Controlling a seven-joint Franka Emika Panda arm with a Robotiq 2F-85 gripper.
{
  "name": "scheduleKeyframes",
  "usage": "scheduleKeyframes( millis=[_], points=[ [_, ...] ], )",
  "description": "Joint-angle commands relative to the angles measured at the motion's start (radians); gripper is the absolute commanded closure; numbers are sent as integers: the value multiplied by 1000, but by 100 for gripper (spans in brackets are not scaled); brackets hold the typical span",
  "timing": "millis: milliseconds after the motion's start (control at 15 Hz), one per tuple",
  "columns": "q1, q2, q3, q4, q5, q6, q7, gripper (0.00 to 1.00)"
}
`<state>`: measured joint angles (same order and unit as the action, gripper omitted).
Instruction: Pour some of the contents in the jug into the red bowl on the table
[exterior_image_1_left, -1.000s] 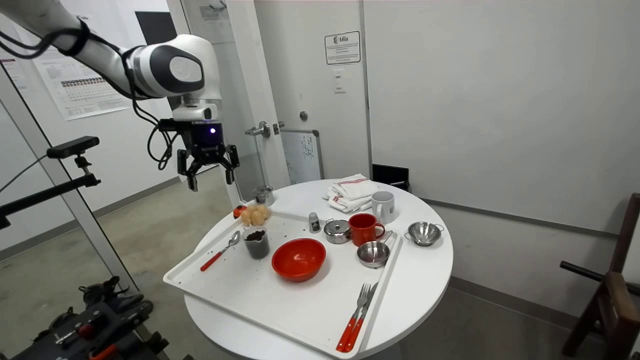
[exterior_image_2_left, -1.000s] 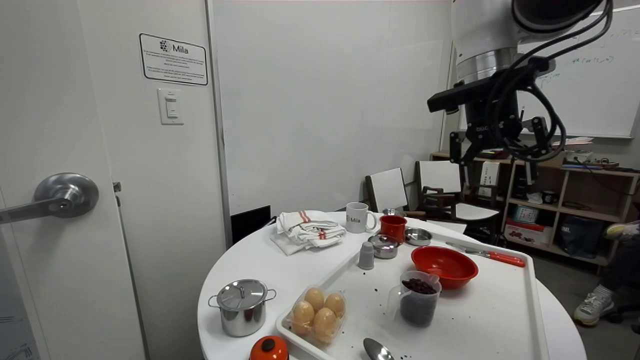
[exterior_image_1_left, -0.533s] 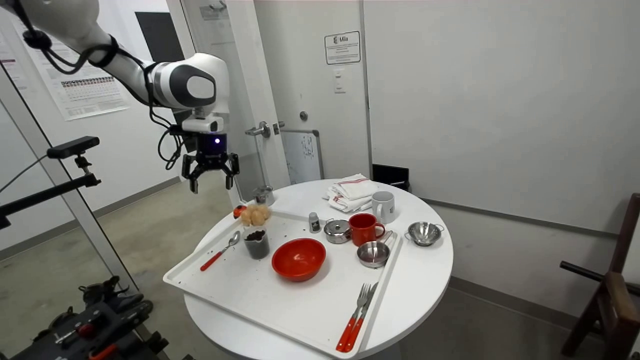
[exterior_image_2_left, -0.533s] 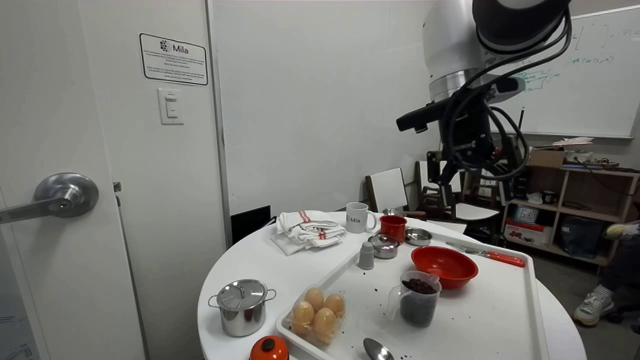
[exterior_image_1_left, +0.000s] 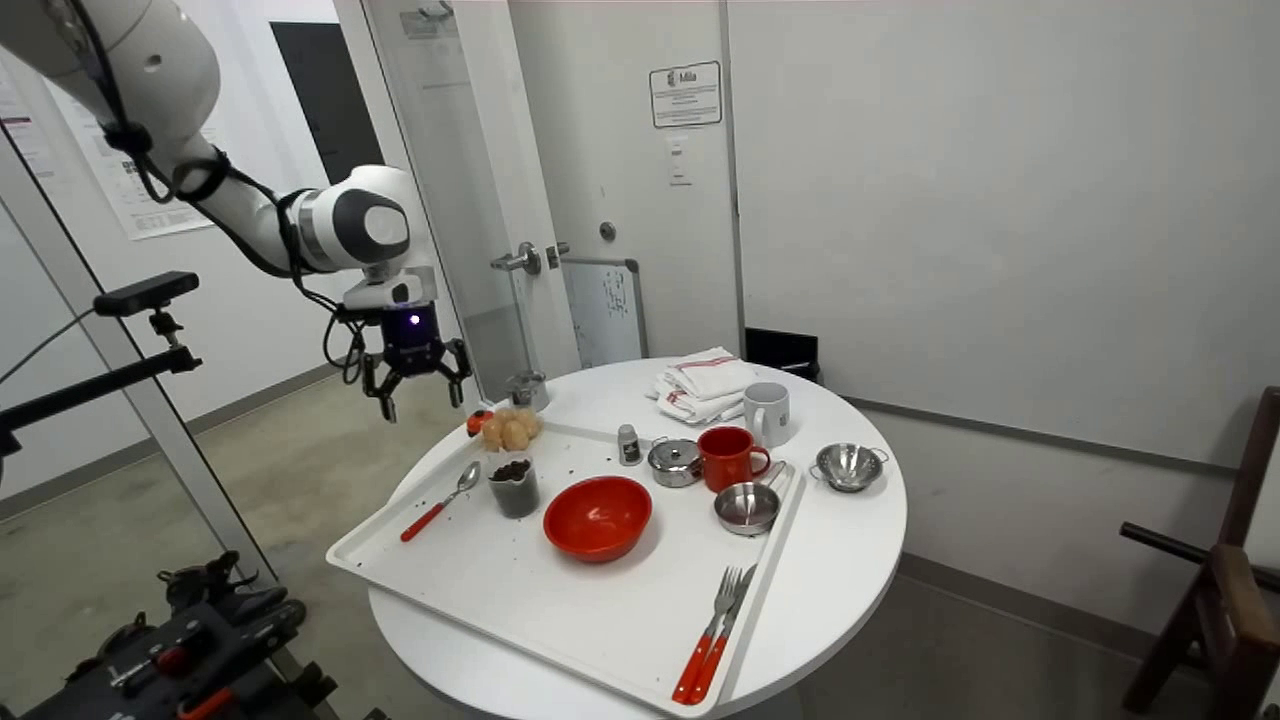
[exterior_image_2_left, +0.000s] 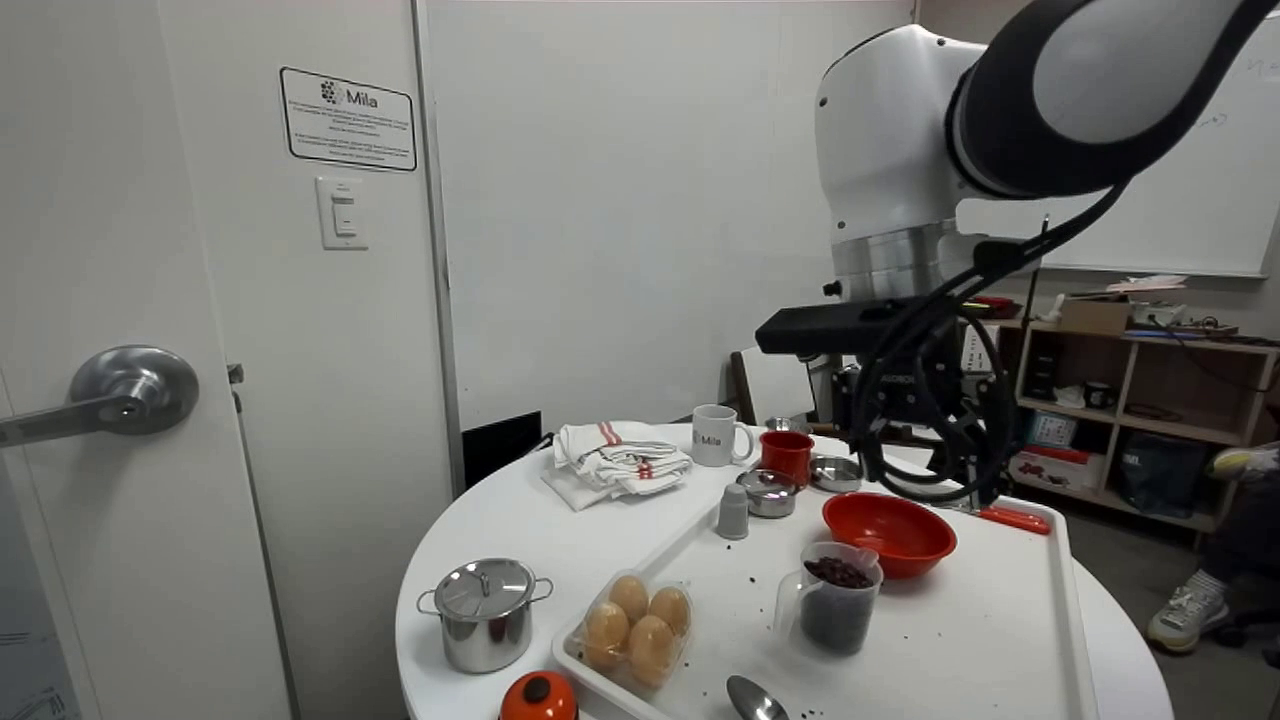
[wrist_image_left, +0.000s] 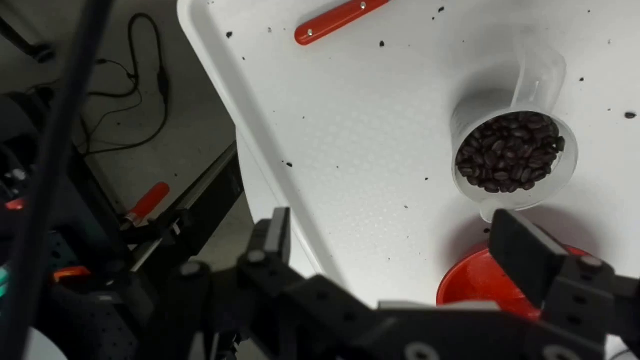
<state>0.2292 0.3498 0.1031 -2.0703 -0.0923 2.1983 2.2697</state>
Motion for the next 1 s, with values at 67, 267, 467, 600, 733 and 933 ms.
scheduleKeyframes(
  millis=[67, 267, 467, 600, 733, 933],
  points=[
    [43, 19, -27, 2, -60, 18, 82, 0],
    [58, 24, -34, 3, -84, 18, 124, 0],
    [84, 37, -76, -4, -160, 0, 248, 0],
    [97, 44, -84, -17, -220, 20, 279, 0],
    [100, 50, -81, -22, -243, 29, 307, 0],
    [103, 63, -76, -24, -233, 68, 358, 0]
  ],
)
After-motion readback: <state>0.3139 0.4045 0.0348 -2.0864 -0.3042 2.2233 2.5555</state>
